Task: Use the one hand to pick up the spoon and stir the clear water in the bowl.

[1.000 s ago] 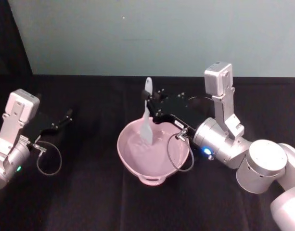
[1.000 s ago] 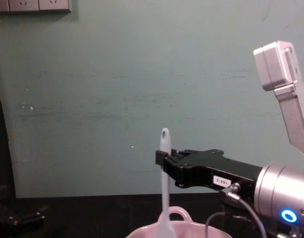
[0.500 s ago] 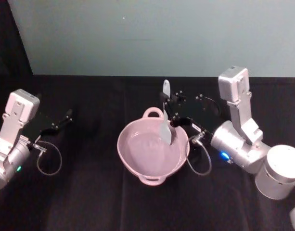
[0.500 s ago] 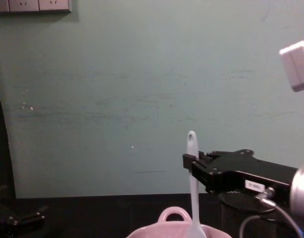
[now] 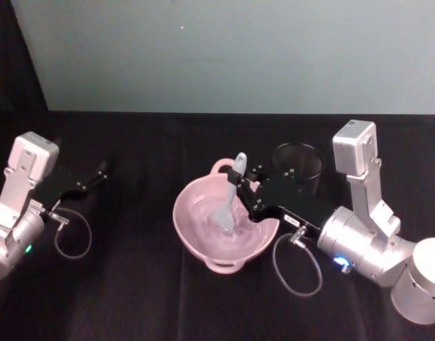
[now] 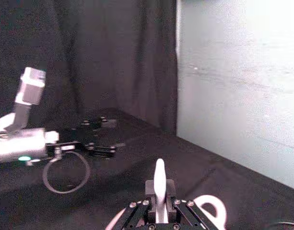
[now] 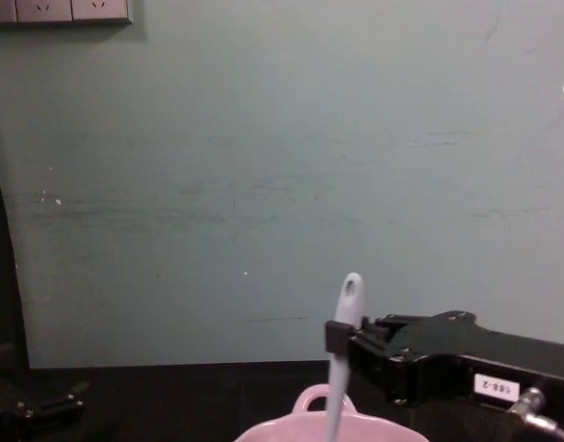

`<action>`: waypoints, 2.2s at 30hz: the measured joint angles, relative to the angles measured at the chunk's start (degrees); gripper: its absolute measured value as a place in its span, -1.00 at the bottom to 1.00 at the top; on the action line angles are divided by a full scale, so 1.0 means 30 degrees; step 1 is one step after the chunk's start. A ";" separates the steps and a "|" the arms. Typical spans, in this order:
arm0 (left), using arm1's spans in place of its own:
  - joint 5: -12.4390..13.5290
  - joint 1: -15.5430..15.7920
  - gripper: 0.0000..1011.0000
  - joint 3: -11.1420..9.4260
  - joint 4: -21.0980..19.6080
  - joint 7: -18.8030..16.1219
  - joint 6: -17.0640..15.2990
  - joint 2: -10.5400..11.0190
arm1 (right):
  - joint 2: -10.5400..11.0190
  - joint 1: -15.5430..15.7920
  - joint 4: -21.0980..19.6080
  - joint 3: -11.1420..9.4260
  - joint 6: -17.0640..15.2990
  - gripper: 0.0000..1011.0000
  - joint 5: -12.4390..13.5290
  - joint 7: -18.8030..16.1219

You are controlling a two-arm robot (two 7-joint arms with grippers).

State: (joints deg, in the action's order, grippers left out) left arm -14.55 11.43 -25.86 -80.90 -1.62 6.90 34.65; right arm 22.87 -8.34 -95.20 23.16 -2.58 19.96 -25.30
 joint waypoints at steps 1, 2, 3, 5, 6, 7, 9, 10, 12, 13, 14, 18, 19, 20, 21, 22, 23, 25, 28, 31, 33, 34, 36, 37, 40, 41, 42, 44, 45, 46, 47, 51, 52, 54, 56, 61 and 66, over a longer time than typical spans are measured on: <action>0.0001 0.0000 1.00 0.0000 0.0000 0.0000 0.0001 0.0000 | 0.0002 0.0052 -0.0112 0.0123 -0.0055 -0.76 0.0154 -0.0121; 0.0000 -0.0001 1.00 -0.0001 0.0000 0.0000 0.0000 0.0000 | -0.0014 0.0064 -0.0142 0.0203 -0.0063 -0.76 0.0194 -0.0141; 0.0001 0.0000 1.00 0.0001 0.0000 0.0000 0.0000 0.0000 | -0.0039 0.0066 -0.0163 0.0282 -0.0063 -0.76 0.0230 -0.0156; 0.0000 0.0001 1.00 0.0000 0.0000 -0.0001 0.0000 0.0000 | -0.0179 0.0003 -0.0152 0.0535 -0.0011 -0.76 0.0254 -0.0169; 0.0001 0.0000 1.00 0.0000 0.0000 0.0000 0.0000 0.0000 | -0.0247 -0.0043 -0.0116 0.0619 0.0027 -0.76 0.0252 -0.0165; 0.0001 0.0001 1.00 0.0000 0.0000 0.0000 0.0000 0.0000 | -0.0396 -0.0162 0.0012 0.0783 0.0126 -0.76 0.0242 -0.0155; 0.0000 0.0000 1.00 0.0000 0.0000 0.0000 0.0000 0.0000 | -0.0569 -0.0311 0.0180 0.0956 0.0250 -0.76 0.0216 -0.0152; 0.0000 0.0000 1.00 0.0000 0.0000 0.0000 0.0001 0.0000 | -0.0770 -0.0488 0.0400 0.1112 0.0389 -0.76 0.0135 -0.0139; 0.0000 0.0000 1.00 0.0000 0.0000 -0.0001 0.0000 0.0000 | -0.0952 -0.0676 0.0613 0.1238 0.0519 -0.76 0.0048 -0.0097; 0.0000 0.0000 1.00 0.0001 0.0000 0.0000 0.0000 0.0000 | -0.1177 -0.0918 0.0943 0.1362 0.0695 -0.76 -0.0096 0.0014; 0.0001 0.0000 1.00 0.0000 0.0000 0.0000 0.0000 0.0000 | -0.1267 -0.1012 0.1085 0.1405 0.0766 -0.76 -0.0161 0.0049; 0.0000 0.0000 1.00 0.0001 0.0000 0.0000 0.0000 0.0000 | -0.1816 -0.1614 0.2008 0.1563 0.1231 -0.76 -0.0546 0.0330; 0.0000 0.0000 1.00 0.0001 0.0000 0.0001 0.0000 0.0000 | -0.1908 -0.1704 0.2159 0.1572 0.1331 -0.76 -0.0602 0.0354; 0.0000 0.0001 1.00 0.0001 0.0000 0.0000 0.0000 0.0000 | -0.2107 -0.1927 0.2564 0.1575 0.1586 -0.76 -0.0759 0.0477; 0.0001 0.0000 1.00 0.0001 0.0000 0.0000 0.0000 0.0001 | -0.2208 -0.2031 0.2759 0.1576 0.1707 -0.76 -0.0844 0.0538; 0.0000 0.0000 1.00 0.0000 0.0000 0.0000 0.0000 0.0000 | -0.2300 -0.2126 0.2934 0.1570 0.1826 -0.76 -0.0939 0.0606; 0.0000 0.0001 1.00 -0.0001 0.0000 -0.0001 0.0001 0.0000 | -0.2379 -0.2220 0.3107 0.1554 0.1938 -0.76 -0.1048 0.0671; 0.0000 0.0000 1.00 0.0001 0.0000 0.0000 0.0000 0.0000 | -0.2563 -0.2437 0.3539 0.1481 0.2236 -0.76 -0.1330 0.0905; 0.0000 0.0000 1.00 0.0000 0.0000 0.0001 0.0001 0.0000 | -0.2725 -0.2611 0.3976 0.1326 0.2625 -0.76 -0.1815 0.1223; 0.0000 0.0000 1.00 0.0001 0.0000 0.0000 0.0001 0.0000 | -0.2779 -0.2654 0.4156 0.1130 0.2944 -0.76 -0.2274 0.1508; 0.0000 0.0000 1.00 -0.0001 0.0000 0.0000 0.0000 0.0000 | -0.2773 -0.2642 0.4189 0.0945 0.3122 -0.76 -0.2578 0.1690; 0.0000 0.0000 1.00 0.0000 0.0000 -0.0001 0.0000 0.0000 | -0.2748 -0.2589 0.4188 0.0792 0.3177 -0.76 -0.2710 0.1785; 0.0001 0.0000 1.00 0.0000 0.0001 0.0000 0.0000 0.0000 | -0.2682 -0.2500 0.4159 0.0641 0.3194 -0.76 -0.2826 0.1834; 0.0000 0.0001 1.00 -0.0001 0.0000 0.0000 0.0001 0.0001 | -0.2631 -0.2436 0.4104 0.0562 0.3195 -0.76 -0.2879 0.1863; 0.0000 0.0000 1.00 0.0001 0.0000 0.0000 0.0000 0.0000 | -0.2369 -0.2102 0.3660 0.0255 0.3114 -0.76 -0.3038 0.1920; 0.0000 0.0001 1.00 0.0001 0.0000 0.0000 0.0001 0.0000 | -0.2168 -0.1830 0.3271 0.0086 0.3046 -0.76 -0.3130 0.1925; 0.0000 0.0000 1.00 0.0000 0.0000 0.0000 0.0000 0.0000 | -0.2050 -0.1659 0.3037 0.0007 0.3024 -0.76 -0.3159 0.1926; 0.0000 -0.0001 1.00 0.0001 0.0000 0.0000 0.0000 0.0000 | -0.1799 -0.1302 0.2482 -0.0165 0.2886 -0.76 -0.3149 0.1898; 0.0000 0.0000 1.00 0.0000 0.0000 0.0001 0.0000 0.0000 | -0.1542 -0.0918 0.1912 -0.0346 0.2661 -0.76 -0.3028 0.1747; -0.0001 0.0000 1.00 0.0000 0.0000 -0.0001 0.0000 0.0000 | -0.1423 -0.0740 0.1622 -0.0423 0.2523 -0.76 -0.2932 0.1650; 0.0000 0.0000 1.00 0.0000 0.0000 -0.0001 0.0001 0.0001 | -0.1312 -0.0557 0.1368 -0.0499 0.2365 -0.76 -0.2807 0.1552; 0.0000 0.0000 1.00 0.0000 0.0000 0.0000 0.0000 0.0000 | -0.0884 0.0185 0.0447 -0.0746 0.1537 -0.76 -0.2071 0.1060; 0.0000 0.0000 1.00 0.0001 0.0000 0.0000 0.0000 0.0000 | -0.0770 0.0421 0.0214 -0.0761 0.1272 -0.76 -0.1797 0.0913; 0.0000 0.0000 1.00 0.0000 0.0000 0.0000 0.0000 0.0000 | -0.0665 0.0648 -0.0042 -0.0762 0.1000 -0.76 -0.1483 0.0746; 0.0000 0.0000 1.00 0.0000 0.0000 -0.0001 0.0000 0.0000 | -0.0569 0.0888 -0.0306 -0.0699 0.0757 -0.76 -0.1137 0.0579; 0.0000 0.0001 1.00 0.0000 0.0000 0.0000 0.0000 0.0000 | -0.0493 0.1089 -0.0646 -0.0392 0.0370 -0.76 -0.0589 0.0316; 0.0000 -0.0001 1.00 0.0000 0.0000 0.0000 0.0000 0.0000 | -0.0481 0.0920 -0.0825 0.0067 -0.0090 -0.76 -0.0142 0.0156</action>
State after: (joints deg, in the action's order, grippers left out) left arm -14.55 11.43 -25.86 -80.90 -1.62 6.90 34.65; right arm 21.43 -5.58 -97.68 23.36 -2.85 19.54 -24.83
